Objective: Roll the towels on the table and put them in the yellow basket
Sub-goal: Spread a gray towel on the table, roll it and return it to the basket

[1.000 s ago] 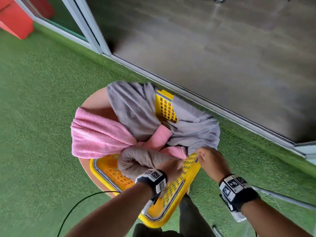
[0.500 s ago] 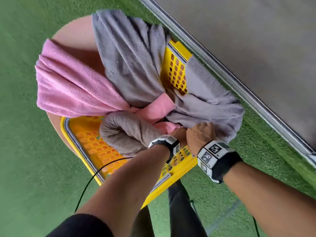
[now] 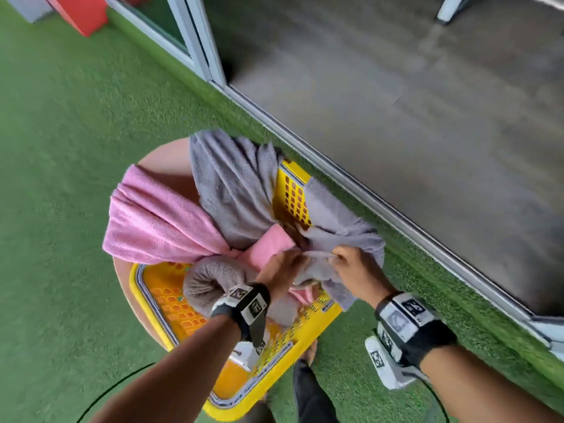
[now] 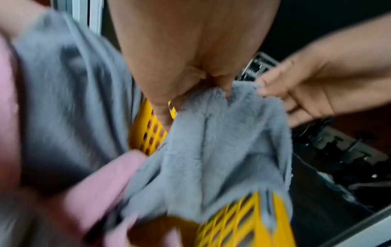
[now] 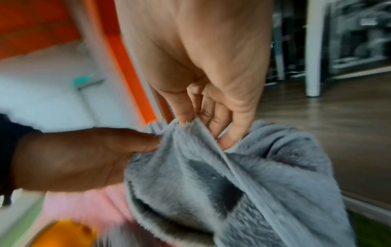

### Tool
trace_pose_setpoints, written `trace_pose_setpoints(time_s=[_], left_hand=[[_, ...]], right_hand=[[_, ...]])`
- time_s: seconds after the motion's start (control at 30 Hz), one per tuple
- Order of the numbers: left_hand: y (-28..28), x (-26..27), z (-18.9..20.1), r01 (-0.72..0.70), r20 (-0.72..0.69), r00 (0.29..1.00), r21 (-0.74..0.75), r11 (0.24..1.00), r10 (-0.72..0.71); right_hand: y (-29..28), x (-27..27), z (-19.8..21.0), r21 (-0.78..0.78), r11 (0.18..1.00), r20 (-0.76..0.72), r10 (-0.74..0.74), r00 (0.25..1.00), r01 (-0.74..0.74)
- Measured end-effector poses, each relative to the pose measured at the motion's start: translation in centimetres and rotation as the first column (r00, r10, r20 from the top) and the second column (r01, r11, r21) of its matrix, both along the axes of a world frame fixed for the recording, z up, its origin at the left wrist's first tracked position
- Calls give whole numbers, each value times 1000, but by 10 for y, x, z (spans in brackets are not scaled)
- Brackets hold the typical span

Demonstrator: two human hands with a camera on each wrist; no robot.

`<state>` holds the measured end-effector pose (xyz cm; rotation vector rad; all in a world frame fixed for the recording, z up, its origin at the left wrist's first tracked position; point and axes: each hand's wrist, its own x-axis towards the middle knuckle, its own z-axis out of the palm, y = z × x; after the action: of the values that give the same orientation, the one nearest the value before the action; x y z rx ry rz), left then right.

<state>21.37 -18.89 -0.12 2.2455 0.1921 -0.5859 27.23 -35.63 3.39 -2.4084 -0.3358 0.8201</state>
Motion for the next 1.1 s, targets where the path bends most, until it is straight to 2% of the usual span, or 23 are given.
trace_pose_setpoints(time_s=[0.07,0.17,0.27,0.33,0.37,0.47,0.53,0.57,0.63,0.73,0.8,0.87,0.93,1.03,1.1], left_hand=[[5,12,37,-45,106,993,-92,995,55],[0,28,112,41,211,977,-183,982,-1],[-13,26,173,207,284,950,-252,945,-132],[-17,14,186,306,333,917,-239,922,-219],[-18,7,192,329,356,904,-228,916,-236],[-27,2,215,283,421,893,-252,925,-159],[-45,3,253,248,457,886,-325,913,-79],[-61,4,277,272,489,870,-352,895,-72],[-104,-2,326,376,591,795,-300,877,-138],[-184,-28,373,551,673,692,-259,793,-261],[-235,-55,387,632,687,644,-229,740,-338],[-280,-86,384,688,650,640,-248,682,-409],[-316,-112,368,710,592,654,-265,652,-471],[-354,-146,333,766,509,622,-238,598,-595],[-369,-167,311,790,460,601,-216,574,-654]], right_hand=[[-19,0,31,189,971,-14,-145,989,145],[-41,-3,92,385,887,99,-314,944,255],[-67,-9,169,563,764,278,-534,799,315],[-89,-21,214,661,679,335,-648,684,320],[-100,-31,230,678,666,363,-671,646,311],[-129,-71,249,636,691,413,-681,604,344],[-151,-105,249,649,654,398,-727,559,388],[-163,-124,253,676,617,383,-761,523,403],[-192,-157,263,734,523,352,-839,416,433],[-246,-206,280,806,353,286,-935,209,475],[-282,-237,282,844,239,236,-969,69,480],[-313,-267,272,848,149,187,-982,-24,509],[-340,-300,254,827,93,172,-981,-93,554],[-374,-350,223,804,-21,142,-964,-226,594],[-386,-376,206,783,-59,123,-961,-247,620]])
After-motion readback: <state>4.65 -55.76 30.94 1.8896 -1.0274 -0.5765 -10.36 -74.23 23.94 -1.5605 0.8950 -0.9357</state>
